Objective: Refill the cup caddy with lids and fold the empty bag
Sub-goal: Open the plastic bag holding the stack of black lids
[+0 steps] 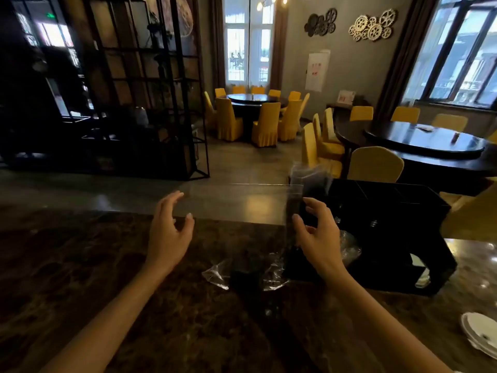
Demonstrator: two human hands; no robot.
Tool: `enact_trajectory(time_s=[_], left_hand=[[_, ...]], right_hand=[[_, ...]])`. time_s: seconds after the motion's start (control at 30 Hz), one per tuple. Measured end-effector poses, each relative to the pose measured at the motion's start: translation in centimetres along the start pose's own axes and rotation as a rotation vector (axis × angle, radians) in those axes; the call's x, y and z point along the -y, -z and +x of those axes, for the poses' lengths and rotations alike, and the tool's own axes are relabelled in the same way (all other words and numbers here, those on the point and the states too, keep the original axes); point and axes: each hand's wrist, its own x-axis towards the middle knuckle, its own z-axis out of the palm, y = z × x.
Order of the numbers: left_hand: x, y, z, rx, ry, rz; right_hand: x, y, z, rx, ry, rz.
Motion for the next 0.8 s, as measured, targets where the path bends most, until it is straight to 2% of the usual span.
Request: enact_trajectory(time_s=[0.13,0.33,0.5,0.8], left_hand=[[0.7,-1.4,1.7,0.061,0.255,-0.220],[1.6,-3.5,3.4,0.113,0.383,-0.467],[2.5,-4.2,3.5,0.063,0.412,-0.629],[2.2,-2.4,2.9,0.030,0.334,-0.646]], right_hand=[[-1.3,-0.3,2.2,0.026,-0.230,0.242],[-2.8,-0.8,4.6,0.118,-0.272,0.426],[-3.9,-1.2,5.2,0.125,-0.249,0.428],[-2.4,-0.7,4.4,0.128,-0.187,0.457]])
